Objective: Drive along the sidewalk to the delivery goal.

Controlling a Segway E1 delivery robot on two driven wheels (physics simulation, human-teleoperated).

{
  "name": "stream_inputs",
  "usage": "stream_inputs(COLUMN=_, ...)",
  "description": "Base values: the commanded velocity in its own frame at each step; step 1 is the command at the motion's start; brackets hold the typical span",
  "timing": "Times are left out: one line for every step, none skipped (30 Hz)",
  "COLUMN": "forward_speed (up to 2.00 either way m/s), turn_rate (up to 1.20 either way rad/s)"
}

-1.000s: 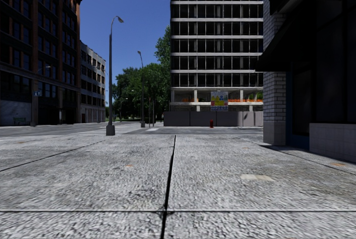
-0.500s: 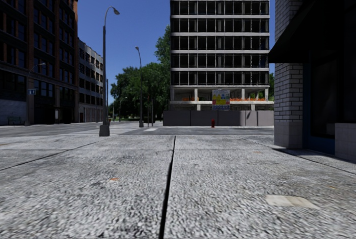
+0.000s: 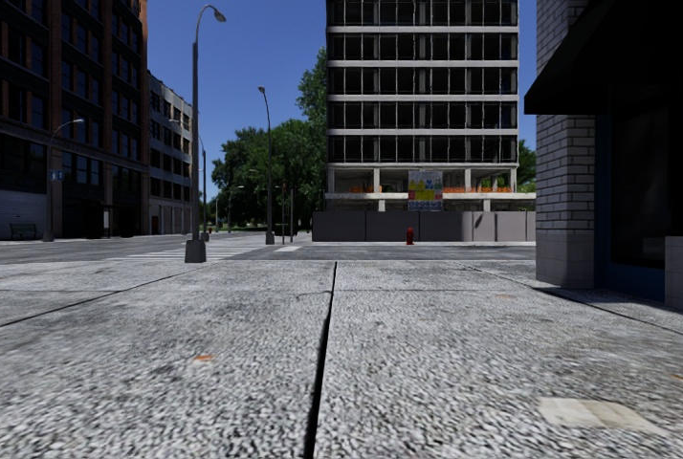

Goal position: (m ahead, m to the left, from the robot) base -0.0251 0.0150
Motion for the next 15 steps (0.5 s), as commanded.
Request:
stream_inputs(forward_speed=0.00, turn_rate=0.00)
stream_inputs(forward_speed=0.00, turn_rate=0.00)
stream_inputs(forward_speed=0.00, turn_rate=0.00)
stream_inputs(forward_speed=0.00, turn_rate=0.00)
stream_inputs(forward_speed=0.00, turn_rate=0.00)
stream_inputs(forward_speed=0.00, turn_rate=0.00)
stream_inputs(forward_speed=0.00, turn_rate=0.00)
stream_inputs(forward_speed=0.00, turn_rate=0.00)
stream_inputs(forward_speed=0.00, turn_rate=0.00)
stream_inputs(forward_speed=0.00, turn_rate=0.00)
stream_inputs(forward_speed=0.00, turn_rate=0.00)
stream_inputs(forward_speed=0.00, turn_rate=0.00)
stream_inputs(forward_speed=0.00, turn_rate=0.00)
stream_inputs(forward_speed=0.00, turn_rate=0.00)
stream_inputs(forward_speed=0.00, turn_rate=0.00)
